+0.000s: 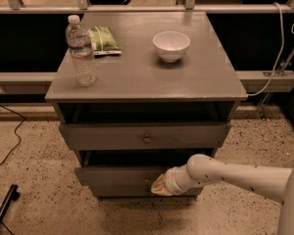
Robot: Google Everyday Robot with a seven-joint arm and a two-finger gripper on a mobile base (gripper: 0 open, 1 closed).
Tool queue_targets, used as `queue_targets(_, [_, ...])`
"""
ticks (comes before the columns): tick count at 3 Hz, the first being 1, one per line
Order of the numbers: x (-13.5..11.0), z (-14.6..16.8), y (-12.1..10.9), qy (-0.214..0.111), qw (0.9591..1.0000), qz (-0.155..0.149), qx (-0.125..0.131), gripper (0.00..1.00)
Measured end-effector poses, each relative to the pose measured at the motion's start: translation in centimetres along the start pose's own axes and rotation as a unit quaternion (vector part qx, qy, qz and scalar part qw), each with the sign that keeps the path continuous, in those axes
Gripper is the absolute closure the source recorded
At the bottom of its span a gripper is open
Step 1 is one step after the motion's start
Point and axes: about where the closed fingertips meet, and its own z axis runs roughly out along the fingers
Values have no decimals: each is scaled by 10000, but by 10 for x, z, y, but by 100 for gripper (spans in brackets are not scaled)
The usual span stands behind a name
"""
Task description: Close middle drawer
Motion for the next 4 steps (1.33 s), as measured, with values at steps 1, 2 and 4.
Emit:
queue_targets(1, [12,-4,-10,-191,9991,105,352,100])
queue_targets(2, [24,-5,-32,-587,9944,215,857,100])
queue_targets(4, [39,-4,-68,-1350,9802,289,1416,100])
